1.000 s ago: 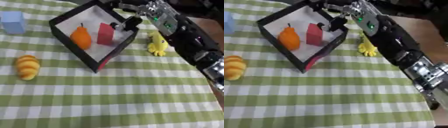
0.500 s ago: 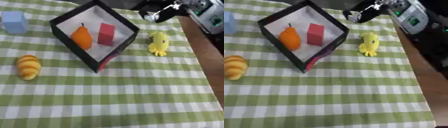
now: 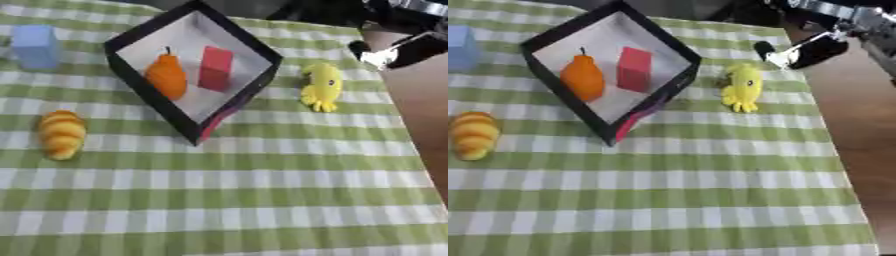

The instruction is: Pick up objects on the table and place them in the box.

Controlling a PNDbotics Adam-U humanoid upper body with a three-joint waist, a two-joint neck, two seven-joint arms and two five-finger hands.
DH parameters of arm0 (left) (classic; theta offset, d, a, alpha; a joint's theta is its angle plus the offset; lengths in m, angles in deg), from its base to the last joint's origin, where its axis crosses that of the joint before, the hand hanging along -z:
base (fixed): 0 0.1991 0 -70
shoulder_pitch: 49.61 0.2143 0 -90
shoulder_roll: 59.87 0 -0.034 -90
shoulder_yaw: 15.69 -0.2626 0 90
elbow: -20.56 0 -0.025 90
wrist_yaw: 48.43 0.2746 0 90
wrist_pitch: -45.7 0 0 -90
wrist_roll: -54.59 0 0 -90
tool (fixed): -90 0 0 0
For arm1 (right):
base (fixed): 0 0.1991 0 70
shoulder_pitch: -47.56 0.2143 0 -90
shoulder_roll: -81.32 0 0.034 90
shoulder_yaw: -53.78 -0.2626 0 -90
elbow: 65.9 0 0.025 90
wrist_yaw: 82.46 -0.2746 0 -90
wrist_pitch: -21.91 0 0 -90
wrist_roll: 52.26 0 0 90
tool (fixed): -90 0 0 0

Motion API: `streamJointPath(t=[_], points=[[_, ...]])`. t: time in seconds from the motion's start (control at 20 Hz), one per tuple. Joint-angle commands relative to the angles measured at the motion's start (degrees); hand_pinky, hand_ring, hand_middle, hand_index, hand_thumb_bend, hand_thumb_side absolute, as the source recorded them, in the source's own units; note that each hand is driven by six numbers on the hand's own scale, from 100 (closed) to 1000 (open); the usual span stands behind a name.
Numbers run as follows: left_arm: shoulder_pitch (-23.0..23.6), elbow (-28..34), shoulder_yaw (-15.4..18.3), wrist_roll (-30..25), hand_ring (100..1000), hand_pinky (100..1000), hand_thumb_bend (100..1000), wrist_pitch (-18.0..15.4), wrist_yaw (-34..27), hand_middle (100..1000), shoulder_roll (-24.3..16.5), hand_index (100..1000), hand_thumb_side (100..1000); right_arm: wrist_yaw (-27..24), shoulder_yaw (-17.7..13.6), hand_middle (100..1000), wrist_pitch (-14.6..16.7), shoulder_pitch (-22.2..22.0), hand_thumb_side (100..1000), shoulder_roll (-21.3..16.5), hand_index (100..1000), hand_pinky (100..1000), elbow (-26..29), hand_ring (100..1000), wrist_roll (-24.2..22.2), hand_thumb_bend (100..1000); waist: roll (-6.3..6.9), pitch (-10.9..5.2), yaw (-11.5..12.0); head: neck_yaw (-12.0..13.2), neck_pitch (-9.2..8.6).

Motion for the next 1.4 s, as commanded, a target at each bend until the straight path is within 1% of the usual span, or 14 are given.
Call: streamJointPath(t=[0.05,0.15,0.4,0.7,1.1,1.35,1.4], points=[[-0.1,0.2,0.3,-0.4,756,772,442,0.0,-0.6,813,-1.3,747,514,0.1,-1.8,850,1.3,-0.6,129,-2.9,928,878,0.2,859,-0.3,100,1.38,-0.48,-0.4,1.6,0.29],[-0.2,0.1,0.1,-0.6,755,771,440,0.0,-0.9,818,-1.1,747,516,0.3,-2.1,867,1.9,-0.9,127,-2.9,938,886,-0.9,877,-0.5,100,1.90,-0.14,-0.7,2.4,0.02],[-0.7,-0.4,-0.5,-1.4,754,770,434,0.1,-1.7,825,-0.6,746,523,2.0,-2.1,876,3.7,-1.3,122,-3.0,950,894,-5.2,890,-1.5,100,2.98,1.00,-1.3,3.7,-1.35],[-1.3,-0.7,-1.0,-2.1,753,770,429,0.1,-2.5,826,-0.2,746,529,3.3,-2.1,875,5.4,-0.2,113,-2.9,970,901,-9.7,892,-1.8,100,3.71,2.18,-1.5,4.5,-2.92],[-2.0,-0.8,-1.6,-2.9,752,769,422,0.2,-3.2,827,0.1,746,535,4.7,-0.8,882,8.2,2.2,100,-2.5,987,904,-13.6,894,-2.3,100,3.85,3.25,-0.7,4.9,-4.44],[-2.8,-0.7,-1.8,-3.3,752,769,421,0.2,-3.4,828,0.1,746,537,6.0,-0.8,858,9.2,4.1,100,-1.8,984,902,-16.5,882,-1.7,100,3.62,4.24,0.4,4.2,-5.60],[-2.9,-0.7,-1.9,-3.3,751,769,419,0.3,-3.5,828,0.1,746,538,6.3,-0.8,850,9.3,4.5,100,-1.7,967,901,-17.0,875,-1.3,100,3.57,4.44,0.6,4.0,-5.78]])
